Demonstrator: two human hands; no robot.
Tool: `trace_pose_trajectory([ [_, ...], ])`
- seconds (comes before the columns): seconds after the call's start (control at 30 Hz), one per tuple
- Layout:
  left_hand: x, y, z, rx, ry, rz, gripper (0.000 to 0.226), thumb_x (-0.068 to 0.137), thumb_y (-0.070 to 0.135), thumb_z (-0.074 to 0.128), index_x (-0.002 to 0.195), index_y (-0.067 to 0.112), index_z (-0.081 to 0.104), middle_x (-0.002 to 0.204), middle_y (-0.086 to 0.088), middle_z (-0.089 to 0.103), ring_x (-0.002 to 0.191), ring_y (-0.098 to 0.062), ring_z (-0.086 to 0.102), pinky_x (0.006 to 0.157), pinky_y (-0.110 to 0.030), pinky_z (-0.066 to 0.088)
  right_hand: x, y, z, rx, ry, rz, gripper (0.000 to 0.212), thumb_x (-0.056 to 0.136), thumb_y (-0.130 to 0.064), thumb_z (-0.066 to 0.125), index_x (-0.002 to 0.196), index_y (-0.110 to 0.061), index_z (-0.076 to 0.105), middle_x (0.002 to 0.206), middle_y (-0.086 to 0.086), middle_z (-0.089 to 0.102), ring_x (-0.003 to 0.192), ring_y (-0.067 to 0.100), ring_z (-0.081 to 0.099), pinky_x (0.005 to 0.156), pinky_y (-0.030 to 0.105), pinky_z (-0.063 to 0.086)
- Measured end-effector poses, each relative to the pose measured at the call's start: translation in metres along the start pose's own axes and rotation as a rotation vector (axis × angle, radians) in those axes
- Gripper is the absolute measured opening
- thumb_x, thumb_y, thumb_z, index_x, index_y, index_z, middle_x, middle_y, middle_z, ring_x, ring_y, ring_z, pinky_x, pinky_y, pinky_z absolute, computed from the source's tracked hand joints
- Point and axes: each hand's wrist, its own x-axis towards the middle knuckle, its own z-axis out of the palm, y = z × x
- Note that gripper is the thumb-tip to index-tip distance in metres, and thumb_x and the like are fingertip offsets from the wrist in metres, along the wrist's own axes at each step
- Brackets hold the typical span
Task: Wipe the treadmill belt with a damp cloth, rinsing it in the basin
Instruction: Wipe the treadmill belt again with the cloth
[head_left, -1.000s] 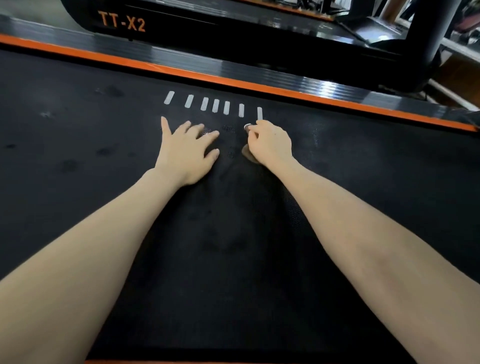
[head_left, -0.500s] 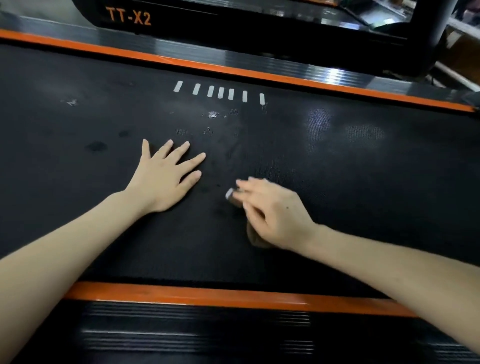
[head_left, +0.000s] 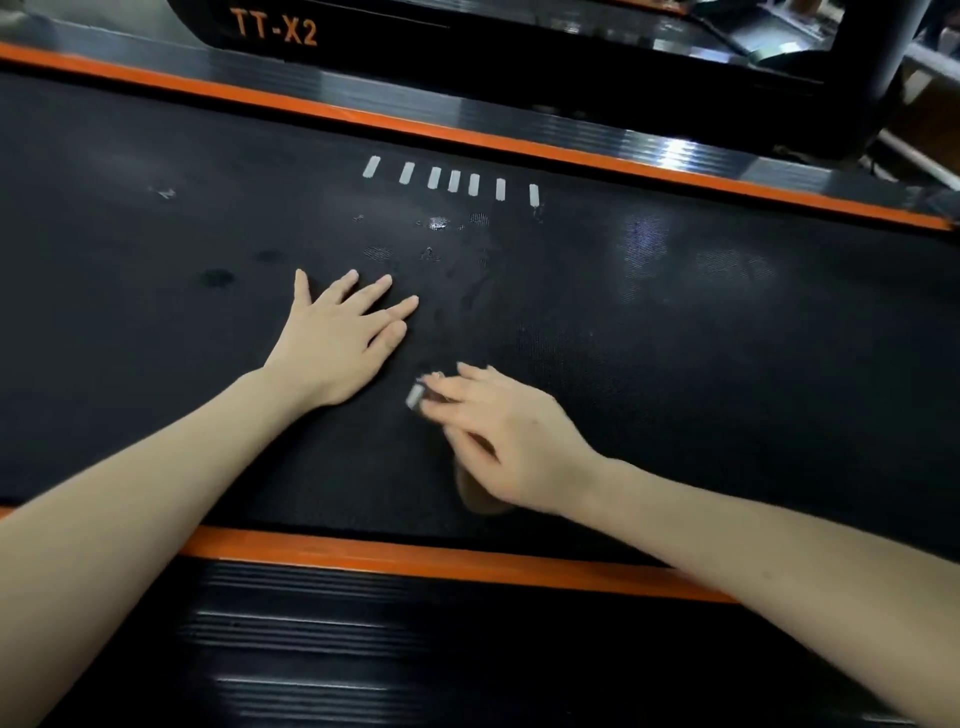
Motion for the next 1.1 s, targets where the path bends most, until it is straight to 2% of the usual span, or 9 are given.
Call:
trace_pose_trajectory([
  [0.13, -0.001, 0.001, -0.001, 0.004, 0.022, 0.01, 0.073, 0.083, 0.059, -0.009, 0.145, 0.042, 0.024, 0.156, 0.003, 0.021, 0.145, -0.026, 0.012, 0.113, -0.058, -0.002, -0.052, 0.031, -0.024, 0.022, -0.097, -0.172, 0.035, 0.094, -0.019, 0.044, 0.122, -0.013, 0.064, 0.136, 0.002, 0.055, 0.132, 0.026, 0.044, 0.107, 0.047, 0.038],
  [0.27, 0.001, 0.006, -0.002, -0.015, 0.032, 0.001, 0.047, 0.1, 0.046, 0.013, 0.145, 0.039, 0.027, 0.157, 0.002, 0.021, 0.145, -0.028, 0.012, 0.113, -0.057, -0.001, -0.045, 0.028, -0.019, 0.053, -0.074, -0.252, 0.032, 0.094, -0.019, 0.046, 0.115, -0.01, 0.068, 0.132, 0.004, 0.058, 0.13, 0.027, 0.047, 0.106, 0.047, 0.038],
  [0.4, 0.002, 0.004, -0.002, -0.124, 0.033, -0.013, 0.045, 0.101, 0.043, 0.014, 0.143, 0.04, 0.032, 0.156, 0.005, 0.023, 0.145, -0.025, 0.01, 0.114, -0.056, -0.001, 0.002, -0.006, 0.005, 0.088, -0.083, -0.391, 0.033, 0.095, -0.021, 0.043, 0.109, -0.008, 0.07, 0.127, 0.009, 0.061, 0.124, 0.033, 0.052, 0.103, 0.051, 0.04],
  [0.47, 0.001, 0.0, -0.003, -0.168, 0.046, -0.009, 0.049, 0.1, 0.047, 0.011, 0.141, 0.039, 0.037, 0.154, 0.006, 0.027, 0.145, -0.024, 0.013, 0.114, -0.057, -0.002, 0.016, -0.017, 0.013, 0.108, -0.106, -0.398, 0.032, 0.092, -0.019, 0.045, 0.108, -0.007, 0.07, 0.126, 0.009, 0.062, 0.123, 0.033, 0.052, 0.102, 0.052, 0.041],
  [0.6, -0.004, -0.008, -0.005, -0.105, 0.106, 0.022, 0.073, 0.085, 0.06, -0.001, 0.137, 0.037, 0.044, 0.149, 0.007, 0.037, 0.142, -0.023, 0.025, 0.113, -0.059, -0.004, -0.008, 0.004, -0.001, 0.103, -0.1, -0.377, 0.03, 0.092, -0.015, 0.047, 0.112, -0.009, 0.069, 0.132, 0.007, 0.058, 0.128, 0.03, 0.047, 0.104, 0.049, 0.039],
  [0.77, 0.003, -0.005, -0.003, 0.047, 0.052, -0.012, 0.076, 0.081, 0.062, -0.008, 0.144, 0.041, 0.03, 0.154, 0.006, 0.028, 0.143, -0.028, 0.02, 0.111, -0.061, -0.003, -0.019, 0.021, -0.005, 0.067, -0.013, -0.338, 0.028, 0.093, -0.016, 0.047, 0.106, -0.012, 0.072, 0.127, 0.003, 0.061, 0.126, 0.024, 0.051, 0.102, 0.045, 0.043],
  [0.87, 0.005, -0.005, 0.002, 0.072, 0.035, -0.023, 0.077, 0.08, 0.061, -0.009, 0.146, 0.041, 0.024, 0.156, 0.005, 0.023, 0.143, -0.029, 0.017, 0.11, -0.063, -0.001, 0.01, 0.028, 0.006, 0.008, 0.119, -0.242, 0.028, 0.089, -0.016, 0.048, 0.099, -0.01, 0.074, 0.121, 0.006, 0.065, 0.117, 0.026, 0.058, 0.097, 0.044, 0.048],
  [1.0, 0.004, -0.005, 0.0, 0.06, 0.022, -0.031, 0.078, 0.078, 0.063, -0.01, 0.146, 0.042, 0.023, 0.156, 0.007, 0.022, 0.144, -0.027, 0.015, 0.111, -0.063, -0.001, 0.069, 0.065, 0.011, -0.064, 0.328, 0.101, 0.035, 0.085, -0.022, 0.043, 0.092, -0.01, 0.076, 0.111, 0.006, 0.07, 0.108, 0.026, 0.064, 0.093, 0.036, 0.05],
  [1.1, 0.008, -0.005, -0.003, 0.078, 0.006, -0.027, 0.083, 0.073, 0.064, -0.014, 0.145, 0.044, 0.022, 0.156, 0.008, 0.02, 0.145, -0.025, 0.014, 0.111, -0.061, -0.005, 0.108, 0.092, 0.009, -0.083, 0.282, 0.278, 0.031, 0.089, -0.019, 0.046, 0.099, -0.014, 0.075, 0.119, 0.001, 0.066, 0.118, 0.022, 0.058, 0.094, 0.03, 0.045],
])
